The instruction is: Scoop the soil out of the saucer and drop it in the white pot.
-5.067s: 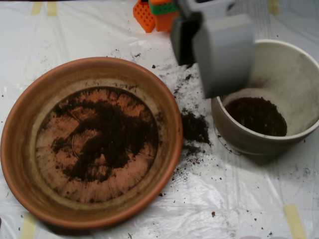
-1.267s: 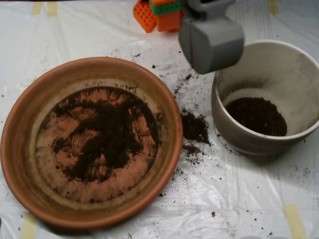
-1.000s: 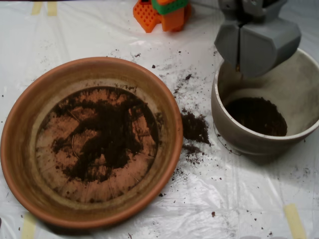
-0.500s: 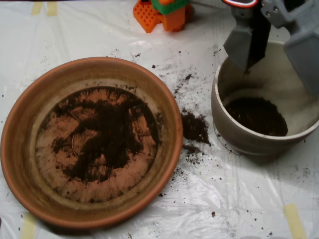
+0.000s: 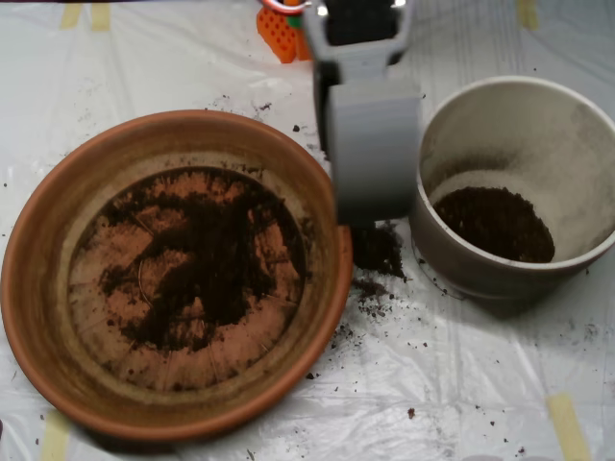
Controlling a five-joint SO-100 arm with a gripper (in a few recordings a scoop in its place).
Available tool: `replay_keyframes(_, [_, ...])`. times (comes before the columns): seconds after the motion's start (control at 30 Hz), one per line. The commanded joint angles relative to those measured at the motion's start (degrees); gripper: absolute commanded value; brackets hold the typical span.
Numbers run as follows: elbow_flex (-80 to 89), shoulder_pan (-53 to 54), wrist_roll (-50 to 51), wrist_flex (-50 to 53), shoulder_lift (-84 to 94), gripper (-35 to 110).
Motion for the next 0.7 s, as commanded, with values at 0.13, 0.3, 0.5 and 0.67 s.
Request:
replay_keyframes(0.13, [28.9, 14.2, -3.3, -11.8, 17.1, 39])
replay_keyframes(0.3, [45.9, 21.7, -7.0, -20.7, 19.6, 43])
replay_keyframes(0.5, [52.8, 25.9, -11.9, -27.2, 16.3, 48])
replay_keyframes(0.67, [48.3, 27.2, -14.2, -29.6, 3.8, 54])
